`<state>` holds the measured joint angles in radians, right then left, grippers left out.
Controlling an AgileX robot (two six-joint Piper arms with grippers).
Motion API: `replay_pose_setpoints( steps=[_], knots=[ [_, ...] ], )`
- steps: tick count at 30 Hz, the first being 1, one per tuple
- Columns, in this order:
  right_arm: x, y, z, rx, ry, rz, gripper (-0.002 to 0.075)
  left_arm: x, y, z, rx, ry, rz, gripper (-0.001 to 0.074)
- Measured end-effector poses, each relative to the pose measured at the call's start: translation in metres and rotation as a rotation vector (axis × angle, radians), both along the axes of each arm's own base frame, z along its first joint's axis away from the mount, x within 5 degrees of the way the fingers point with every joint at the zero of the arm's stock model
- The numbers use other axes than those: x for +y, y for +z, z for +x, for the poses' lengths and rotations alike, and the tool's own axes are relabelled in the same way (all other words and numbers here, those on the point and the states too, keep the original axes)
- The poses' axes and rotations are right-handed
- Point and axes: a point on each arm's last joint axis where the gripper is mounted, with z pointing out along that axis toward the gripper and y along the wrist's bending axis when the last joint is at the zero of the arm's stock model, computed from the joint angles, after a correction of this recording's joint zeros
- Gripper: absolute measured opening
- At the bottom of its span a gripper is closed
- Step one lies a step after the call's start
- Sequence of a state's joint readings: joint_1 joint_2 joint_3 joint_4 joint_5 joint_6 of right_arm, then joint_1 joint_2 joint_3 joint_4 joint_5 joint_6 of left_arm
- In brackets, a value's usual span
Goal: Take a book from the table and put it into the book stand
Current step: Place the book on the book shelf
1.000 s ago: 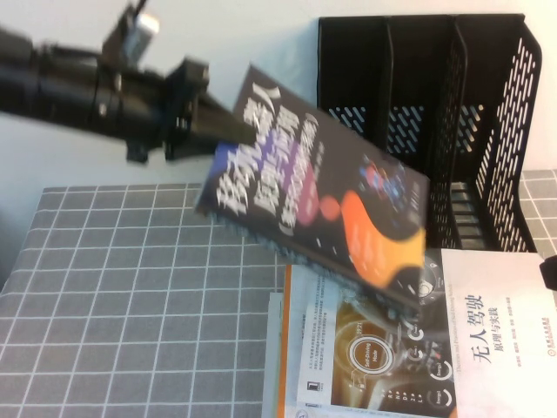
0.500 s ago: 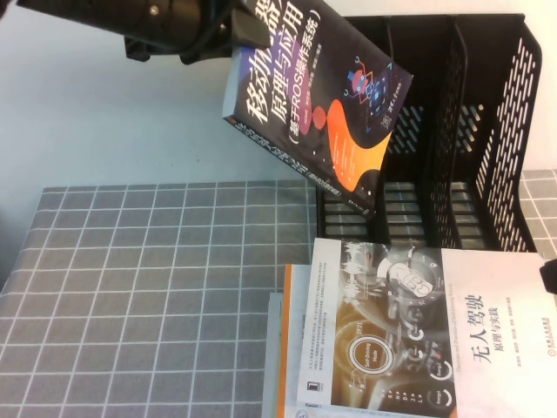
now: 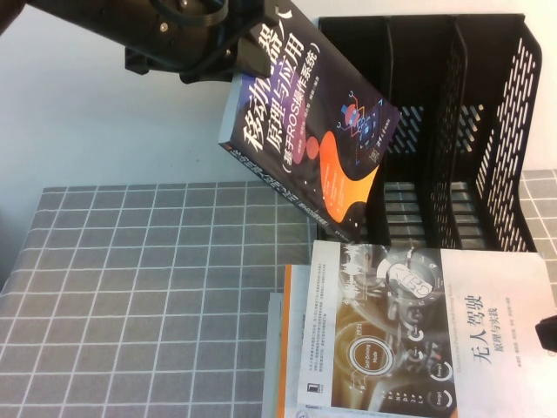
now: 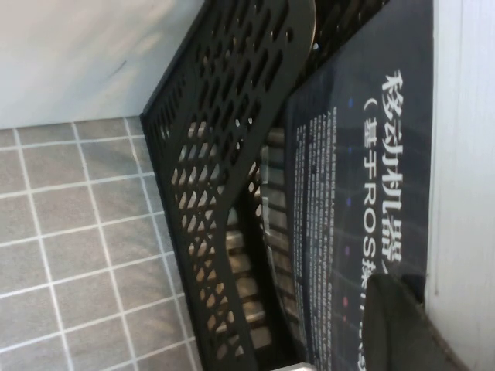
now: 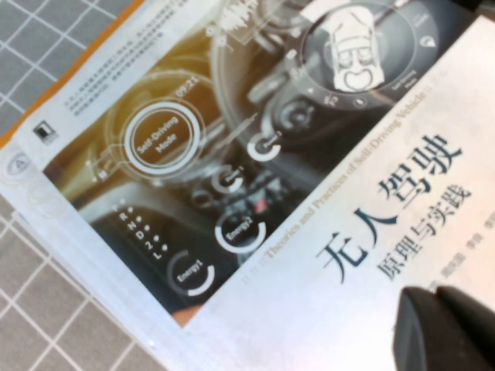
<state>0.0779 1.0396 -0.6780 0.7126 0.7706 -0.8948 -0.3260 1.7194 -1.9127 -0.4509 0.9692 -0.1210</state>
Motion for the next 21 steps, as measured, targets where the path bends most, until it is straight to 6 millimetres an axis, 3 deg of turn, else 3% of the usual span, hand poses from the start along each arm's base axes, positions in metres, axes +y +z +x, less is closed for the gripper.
replay_pose_setpoints(
  steps=[21],
  knots=[
    [0.0001, 0.0012, 0.0019, -0.015, -0.020, 0.016, -0.0003, 0.0025, 0.0038, -0.0015, -0.001, 0.007, 0.028, 0.0111]
  ],
)
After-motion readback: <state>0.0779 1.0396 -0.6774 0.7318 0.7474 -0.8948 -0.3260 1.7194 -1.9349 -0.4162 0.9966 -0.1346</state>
